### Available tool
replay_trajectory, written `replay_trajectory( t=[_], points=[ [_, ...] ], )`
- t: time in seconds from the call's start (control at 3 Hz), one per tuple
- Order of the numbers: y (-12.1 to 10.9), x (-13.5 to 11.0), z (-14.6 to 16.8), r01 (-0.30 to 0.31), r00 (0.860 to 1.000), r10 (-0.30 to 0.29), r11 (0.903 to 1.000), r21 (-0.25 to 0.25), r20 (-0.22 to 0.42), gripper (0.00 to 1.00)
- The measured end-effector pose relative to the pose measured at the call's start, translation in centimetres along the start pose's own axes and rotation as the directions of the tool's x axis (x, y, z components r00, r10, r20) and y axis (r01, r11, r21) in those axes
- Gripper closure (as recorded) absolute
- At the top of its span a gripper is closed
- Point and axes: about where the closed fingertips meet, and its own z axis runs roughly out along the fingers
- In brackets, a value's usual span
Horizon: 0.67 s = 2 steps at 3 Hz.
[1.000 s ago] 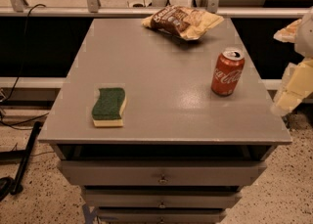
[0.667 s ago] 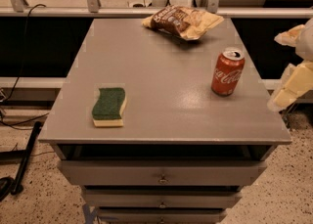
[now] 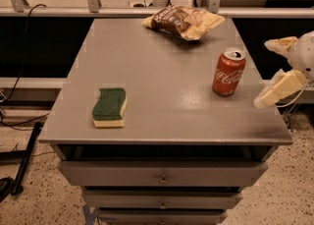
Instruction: Move coke can near sponge
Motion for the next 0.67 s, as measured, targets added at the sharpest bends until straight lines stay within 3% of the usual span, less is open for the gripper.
replay_trajectory(
  t=[0.33,0.67],
  points=[
    [-0.7,-0.4,2.2,-0.019,0.986,0.020,0.9998,-0.012,0.166,0.00],
    [-1.1,-1.1,4.5,-0.046,0.957,0.052,0.9985,-0.030,0.287,0.00]
  ],
)
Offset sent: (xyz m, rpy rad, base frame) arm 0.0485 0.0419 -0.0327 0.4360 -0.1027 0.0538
